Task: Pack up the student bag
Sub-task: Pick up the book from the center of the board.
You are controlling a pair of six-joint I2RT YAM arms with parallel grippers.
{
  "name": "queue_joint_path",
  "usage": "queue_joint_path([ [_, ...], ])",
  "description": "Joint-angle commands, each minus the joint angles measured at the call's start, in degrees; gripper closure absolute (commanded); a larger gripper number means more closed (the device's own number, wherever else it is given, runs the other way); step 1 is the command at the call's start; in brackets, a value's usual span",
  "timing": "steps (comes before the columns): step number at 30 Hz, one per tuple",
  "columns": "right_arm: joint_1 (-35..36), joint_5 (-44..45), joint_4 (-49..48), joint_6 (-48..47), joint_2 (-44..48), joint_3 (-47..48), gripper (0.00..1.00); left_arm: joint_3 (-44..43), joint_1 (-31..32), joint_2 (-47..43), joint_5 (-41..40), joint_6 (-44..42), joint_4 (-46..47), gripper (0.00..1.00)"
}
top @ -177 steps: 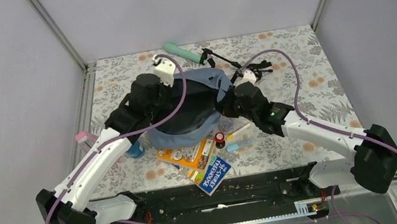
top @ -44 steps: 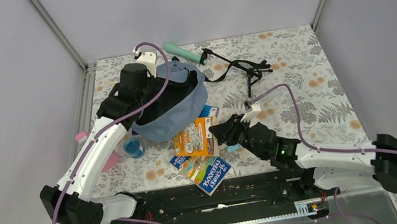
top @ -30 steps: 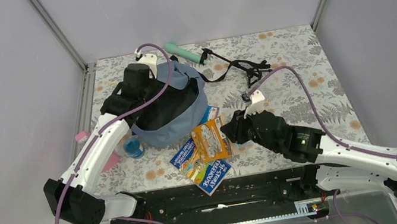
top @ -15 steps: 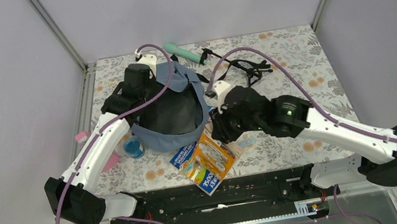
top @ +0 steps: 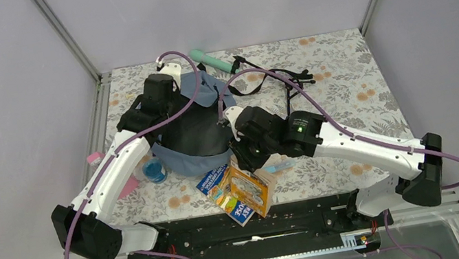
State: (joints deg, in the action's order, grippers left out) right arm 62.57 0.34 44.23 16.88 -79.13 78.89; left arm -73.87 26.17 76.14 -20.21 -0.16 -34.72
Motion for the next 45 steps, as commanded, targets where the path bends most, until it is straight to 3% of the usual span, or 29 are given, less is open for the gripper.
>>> queue_joint_path([
  [1, 1.3, -1.2, -2.9, -1.8, -2.1, -0.4, 0.91, -0.8, -0.5, -1.7, -1.3, -0.4, 1.8, 1.00],
  [10, 1.5, -3.1, -4.5, -2.5, -3.8, -2.1, 0.70, -0.8, -0.5, -1.8, -1.1, -0.3, 1.9, 1.00],
  [23, 1.5, -5.0, -5.5, -3.1, -5.0, -3.9, 0.54, -0.9, -0.6, -1.8, -0.9, -0.2, 1.9, 1.00],
  [25, 1.5, -4.6, -5.6, -3.3, -5.2, -4.4, 0.59, -0.9, -0.6, -1.9, -0.8, -0.2, 1.9, 1.00],
  [29, 1.5, -2.7, -5.7, -2.4, -4.2, -4.4, 0.95, -0.9, -0.6, -2.0, -0.6, -0.1, 1.9, 1.00],
  [30, 1.5, -1.5, -5.7, -2.2, -3.3, -4.1, 1.00, -1.1, -0.6, -2.1, -0.3, 0.0, 1.9, 1.00],
  [40, -1.2, 9.8, -6.4, 2.4, 11.3, -0.2, 1.00, -5.7, -0.6, 0.3, 4.2, 2.5, -1.0, 1.00],
  [45, -8.6, 10.2, -15.9, 17.0, 17.9, -5.2, 1.00, -4.3, -0.6, -1.1, 5.5, 4.3, -1.0, 1.00],
])
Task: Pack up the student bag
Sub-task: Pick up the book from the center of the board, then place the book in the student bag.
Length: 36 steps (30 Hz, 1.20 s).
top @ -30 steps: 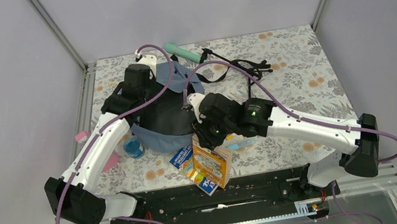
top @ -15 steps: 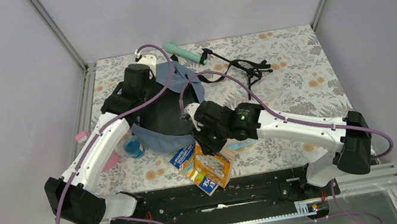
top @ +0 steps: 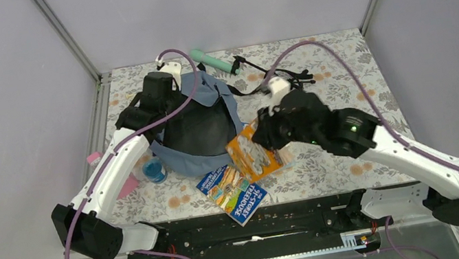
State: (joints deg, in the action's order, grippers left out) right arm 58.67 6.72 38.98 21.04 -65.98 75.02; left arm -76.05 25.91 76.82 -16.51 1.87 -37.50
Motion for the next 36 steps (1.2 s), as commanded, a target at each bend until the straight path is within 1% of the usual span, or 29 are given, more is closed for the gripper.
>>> queue_joint_path([
  [1, -5.3, 4.9, -14.6, 16.1, 6.8, -3.9, 1.00, -1.7, -0.3, -2.0, 2.2, 2.3, 1.9, 1.00],
  [4, -5.8, 8.6, -27.9, 26.8, 11.0, -12.5, 1.00, -0.2, -0.3, -2.7, 3.0, 2.8, 2.5, 1.00],
  [8, -5.8, 12.7, -41.9, 39.2, 12.5, -21.8, 1.00, 1.8, -0.3, -4.2, 4.4, 3.4, 4.2, 1.00],
  [11, -5.8, 16.5, -49.3, 46.3, 12.2, -27.2, 1.00, 3.1, -0.3, -5.7, 5.4, 3.9, 5.1, 1.00],
  [14, -5.8, 20.3, -53.9, 52.8, 12.1, -32.2, 1.00, 3.9, -0.2, -6.7, 6.2, 4.0, 5.4, 1.00],
  [19, -5.7, 24.8, -56.5, 59.6, 10.1, -35.4, 1.00, 4.4, -0.2, -7.2, 7.2, 4.0, 5.4, 1.00],
  [22, -5.7, 25.7, -60.5, 63.2, 8.3, -36.9, 1.00, 4.9, -0.2, -7.3, 7.8, 4.2, 5.5, 1.00],
  [30, -5.7, 25.7, -64.3, 62.9, 4.2, -33.0, 1.00, 5.1, -0.2, -6.6, 9.4, 4.7, 5.5, 1.00],
  [34, -5.6, 23.9, -63.8, 64.2, 0.8, -32.5, 1.00, 5.2, -0.1, -6.7, 9.6, 4.9, 5.6, 1.00],
  [36, -4.7, 24.6, -63.1, 64.3, -1.3, -32.6, 1.00, 5.2, -0.1, -6.7, 9.8, 5.0, 5.6, 1.00],
])
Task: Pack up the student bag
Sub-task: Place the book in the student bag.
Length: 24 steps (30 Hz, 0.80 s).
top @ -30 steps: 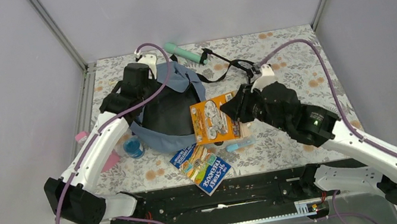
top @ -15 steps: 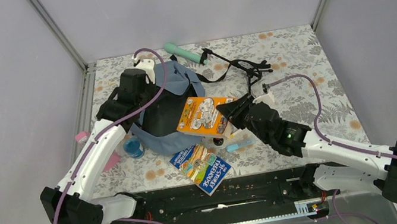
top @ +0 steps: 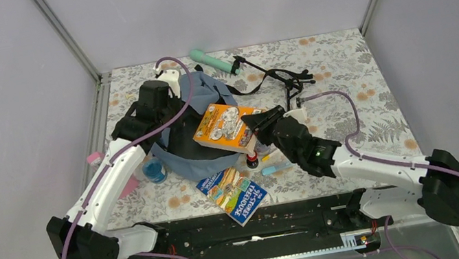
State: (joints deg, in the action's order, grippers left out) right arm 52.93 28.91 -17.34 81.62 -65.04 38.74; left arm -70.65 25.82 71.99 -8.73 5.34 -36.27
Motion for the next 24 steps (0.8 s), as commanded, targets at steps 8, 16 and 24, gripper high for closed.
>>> queue_joint_path([
  [8, 5.6, 3.3, -3.1, 5.2, -8.4, 3.8, 1.00, 0.2, 0.0, -1.7, 1.9, 1.7, 4.8, 1.00],
  [16, 6.1, 12.0, -9.2, -0.6, -14.0, 6.3, 1.00, 0.2, 0.0, -2.1, 2.4, 1.9, 4.9, 1.00],
  [24, 1.9, 10.2, -17.8, -4.2, -24.4, 14.3, 1.00, 0.3, 0.0, -2.8, 3.4, 2.4, 4.9, 1.00],
])
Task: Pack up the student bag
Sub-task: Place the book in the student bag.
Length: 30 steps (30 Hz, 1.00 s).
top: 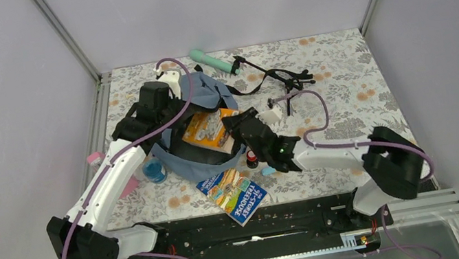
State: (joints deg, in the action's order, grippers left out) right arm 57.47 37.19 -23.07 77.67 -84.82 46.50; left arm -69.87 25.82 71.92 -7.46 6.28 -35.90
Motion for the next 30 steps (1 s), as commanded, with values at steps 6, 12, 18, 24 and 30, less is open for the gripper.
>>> queue_joint_path([
  [6, -3.7, 2.7, -13.2, -1.8, -13.5, 14.5, 1.00, 0.1, 0.0, -2.8, 4.1, 2.4, 5.5, 1.00],
  [12, -4.6, 4.1, -18.1, -1.7, -20.0, 18.1, 1.00, 0.0, 0.0, -2.7, 4.7, 2.6, 5.5, 1.00],
  [18, -4.7, 6.4, -19.1, -5.7, -25.5, 23.8, 0.98, 0.0, 0.0, -3.0, 4.7, 2.7, 5.5, 1.00],
  [24, -4.7, 4.2, -7.5, -8.1, -31.5, 30.5, 0.85, 0.0, 0.0, -3.3, 4.7, 2.7, 5.5, 1.00],
  [30, -4.5, 2.1, 0.0, -5.4, -32.9, 29.9, 0.64, 0.1, 0.0, -3.4, 4.4, 2.6, 5.5, 1.00],
])
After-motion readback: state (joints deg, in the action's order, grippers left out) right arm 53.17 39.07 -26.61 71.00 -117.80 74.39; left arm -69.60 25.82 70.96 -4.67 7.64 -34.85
